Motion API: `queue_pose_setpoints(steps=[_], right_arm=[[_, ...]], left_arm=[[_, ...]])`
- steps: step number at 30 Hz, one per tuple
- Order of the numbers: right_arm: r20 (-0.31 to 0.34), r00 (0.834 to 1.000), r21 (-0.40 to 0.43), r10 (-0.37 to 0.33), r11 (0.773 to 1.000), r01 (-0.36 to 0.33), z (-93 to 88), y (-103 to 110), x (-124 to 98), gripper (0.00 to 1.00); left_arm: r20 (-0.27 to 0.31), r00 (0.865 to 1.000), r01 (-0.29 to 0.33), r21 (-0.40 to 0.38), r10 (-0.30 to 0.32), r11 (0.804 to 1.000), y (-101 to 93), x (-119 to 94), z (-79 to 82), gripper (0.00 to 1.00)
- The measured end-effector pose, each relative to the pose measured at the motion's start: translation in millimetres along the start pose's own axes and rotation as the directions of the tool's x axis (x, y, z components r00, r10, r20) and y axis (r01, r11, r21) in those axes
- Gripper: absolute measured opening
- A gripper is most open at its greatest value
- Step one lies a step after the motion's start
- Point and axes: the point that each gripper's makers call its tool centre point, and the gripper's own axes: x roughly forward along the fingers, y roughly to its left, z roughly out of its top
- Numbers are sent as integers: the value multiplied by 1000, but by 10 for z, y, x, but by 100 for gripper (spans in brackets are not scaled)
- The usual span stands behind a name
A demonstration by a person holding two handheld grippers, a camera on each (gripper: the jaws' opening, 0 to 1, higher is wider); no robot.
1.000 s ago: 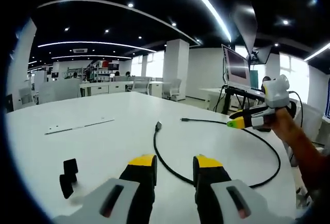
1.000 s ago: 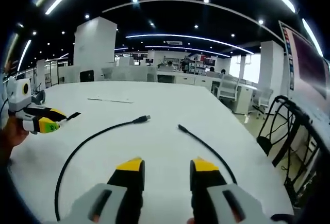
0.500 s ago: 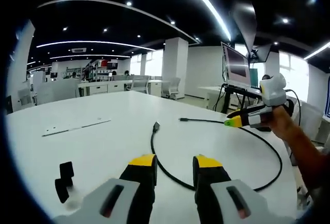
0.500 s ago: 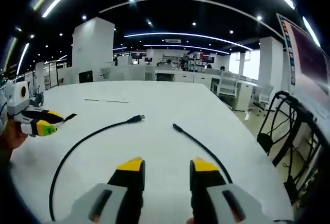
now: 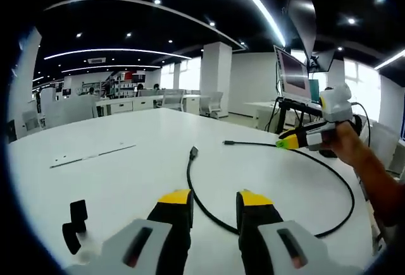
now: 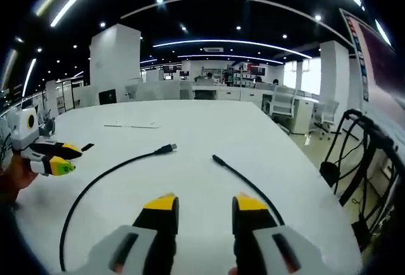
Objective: Find the charging cable on the desk, coil it up and secure with Velcro.
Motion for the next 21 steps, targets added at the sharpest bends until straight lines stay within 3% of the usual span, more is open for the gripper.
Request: queue_pose_setpoints(steps=[8, 21], right_arm=[[-12, 1000, 2, -1, 1000, 1, -19, -103, 99, 30], [-9, 1000, 20, -2, 1000, 2, 40, -242, 201, 32]], left_arm=[[-8, 1000, 2, 1, -2, 1000, 21, 95, -26, 27], [-19, 1000, -4, -12, 4, 1000, 54, 213, -62, 27]])
